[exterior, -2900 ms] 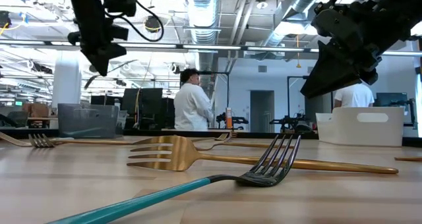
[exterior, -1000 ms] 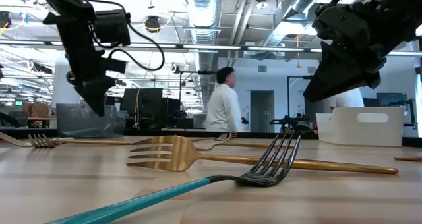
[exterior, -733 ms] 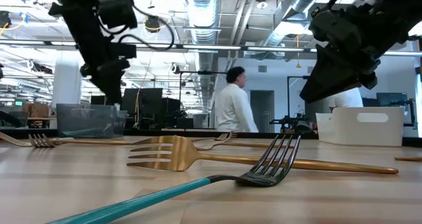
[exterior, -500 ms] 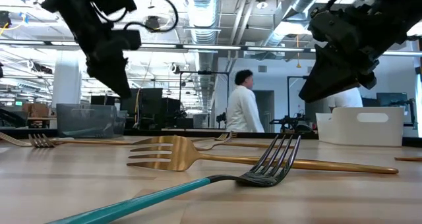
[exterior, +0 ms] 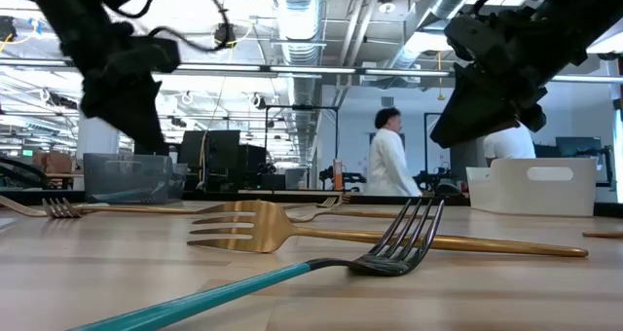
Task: Sort silverware by color (type)
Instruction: Put the white fork into the white bin
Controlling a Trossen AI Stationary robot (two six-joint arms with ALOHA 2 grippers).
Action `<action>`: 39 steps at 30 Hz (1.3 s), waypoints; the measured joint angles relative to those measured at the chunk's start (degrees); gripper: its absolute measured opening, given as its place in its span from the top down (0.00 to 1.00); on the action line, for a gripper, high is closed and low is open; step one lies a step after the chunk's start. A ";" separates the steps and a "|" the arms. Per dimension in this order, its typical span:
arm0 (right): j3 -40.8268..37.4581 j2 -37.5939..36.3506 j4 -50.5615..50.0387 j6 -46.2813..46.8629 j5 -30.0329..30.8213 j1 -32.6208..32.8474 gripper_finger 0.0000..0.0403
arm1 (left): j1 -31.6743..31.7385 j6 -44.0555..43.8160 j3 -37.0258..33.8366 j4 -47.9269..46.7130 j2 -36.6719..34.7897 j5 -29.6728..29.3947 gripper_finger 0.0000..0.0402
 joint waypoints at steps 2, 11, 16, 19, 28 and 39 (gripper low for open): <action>0.00 0.00 0.03 0.02 -0.21 0.30 0.70 | -0.71 -7.58 -2.01 -0.05 -0.02 -0.78 0.72; 0.00 0.00 -0.08 0.09 -0.36 1.78 0.70 | -4.66 -25.18 -9.29 -0.77 0.00 1.57 0.72; 0.00 0.00 -0.14 -0.07 -0.34 1.78 0.70 | -6.96 -24.08 -7.61 -1.08 0.00 1.35 0.72; 0.00 0.00 -0.14 -0.09 -0.34 1.74 0.70 | -8.09 -27.27 -7.24 -3.59 -0.02 -1.54 0.72; 0.00 0.00 -0.18 -0.09 -0.34 2.28 0.70 | -14.75 -44.88 -7.24 -6.82 1.71 -10.18 0.72; 0.00 0.00 -1.32 -0.07 -0.32 1.99 0.70 | -16.23 -57.79 -7.04 -10.00 15.04 -7.63 0.66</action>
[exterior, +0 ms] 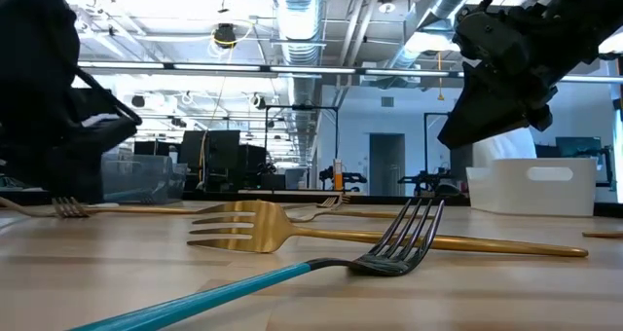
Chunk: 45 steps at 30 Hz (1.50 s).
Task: Sort silverware by color (type)
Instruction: Put the white fork into the white bin
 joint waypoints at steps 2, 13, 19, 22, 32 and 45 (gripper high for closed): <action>0.00 0.00 -0.07 0.00 0.00 0.00 0.70 | 0.02 -1.64 0.04 1.22 1.46 -1.01 0.64; 0.00 0.00 -0.12 0.01 0.02 0.00 0.70 | 0.78 3.94 3.69 2.68 1.75 -2.04 0.57; 0.00 0.00 -0.13 0.02 -0.02 0.00 0.70 | 1.38 7.97 6.12 2.07 1.73 -4.36 0.57; 0.00 0.00 -0.17 0.00 -0.02 0.00 0.70 | 1.38 8.01 6.34 2.34 1.75 -5.06 0.57; 0.00 0.00 -0.15 0.01 0.00 0.00 0.70 | 1.39 12.34 1.65 16.48 2.54 -3.42 0.57; 0.00 0.00 0.66 0.04 0.02 -0.28 0.70 | 2.26 25.19 1.16 18.10 9.72 -3.01 0.81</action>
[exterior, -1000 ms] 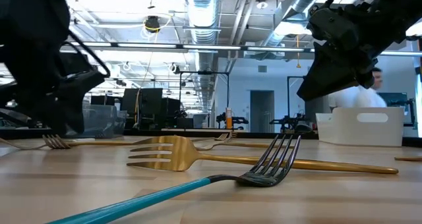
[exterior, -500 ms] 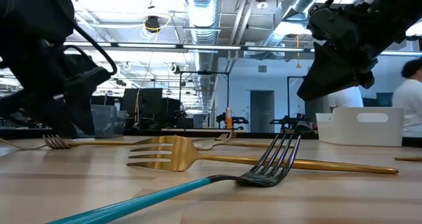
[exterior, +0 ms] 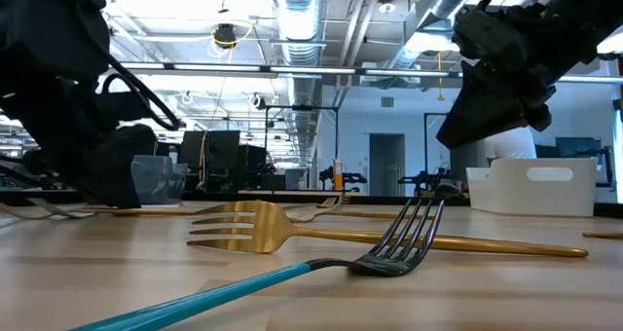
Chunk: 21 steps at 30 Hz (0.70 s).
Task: Sort silverware by color (type)
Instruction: Put the white fork into the white bin
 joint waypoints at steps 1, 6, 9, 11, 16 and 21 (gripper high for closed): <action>0.00 0.00 0.41 0.00 0.02 0.00 0.70 | 0.02 0.35 0.00 0.24 0.07 -0.29 0.85; 0.00 0.00 1.47 0.11 0.04 0.02 0.70 | -0.05 4.99 0.73 0.22 -1.83 -2.45 0.94; 0.00 0.00 2.57 0.11 0.04 0.00 0.70 | 0.15 9.75 1.88 -0.22 -3.90 -6.15 0.93; 0.00 0.00 4.49 0.01 0.15 -0.01 0.70 | 0.14 13.64 3.45 1.08 -5.75 -10.72 0.91; 0.00 0.00 16.16 -8.54 0.63 -0.88 0.70 | 0.08 28.57 5.68 10.55 -8.69 -16.72 0.90; 0.00 0.00 27.94 -18.21 0.60 -2.38 0.70 | 0.05 48.53 5.92 26.25 -9.75 -17.47 0.92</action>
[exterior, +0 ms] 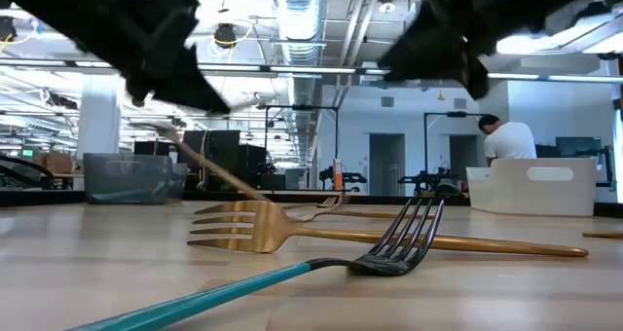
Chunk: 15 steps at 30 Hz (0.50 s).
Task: Sort silverware by color (type)
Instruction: Put the white fork into the white bin
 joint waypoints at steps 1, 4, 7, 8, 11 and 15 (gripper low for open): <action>0.00 0.00 2.12 -1.74 -0.05 -0.29 0.70 | -0.01 3.77 0.00 2.45 0.00 -0.13 0.92; 0.00 0.00 8.07 -7.14 -0.58 -0.72 0.69 | -0.01 12.42 0.00 7.93 0.02 -0.41 0.91; 0.00 0.00 13.09 -11.78 -2.58 -0.66 0.66 | -0.01 18.78 0.00 12.23 0.04 -0.41 0.91; 0.00 0.00 14.32 -13.04 -3.01 -0.63 0.65 | -0.01 20.67 0.00 13.78 0.04 -0.38 0.91; 0.00 0.00 17.42 -15.59 -3.42 -0.66 0.59 | 0.02 26.23 0.00 19.27 0.04 1.34 0.92; 0.02 1.53 21.63 -16.78 -4.38 -1.19 0.51 | 0.84 31.93 0.00 26.11 0.04 8.02 0.91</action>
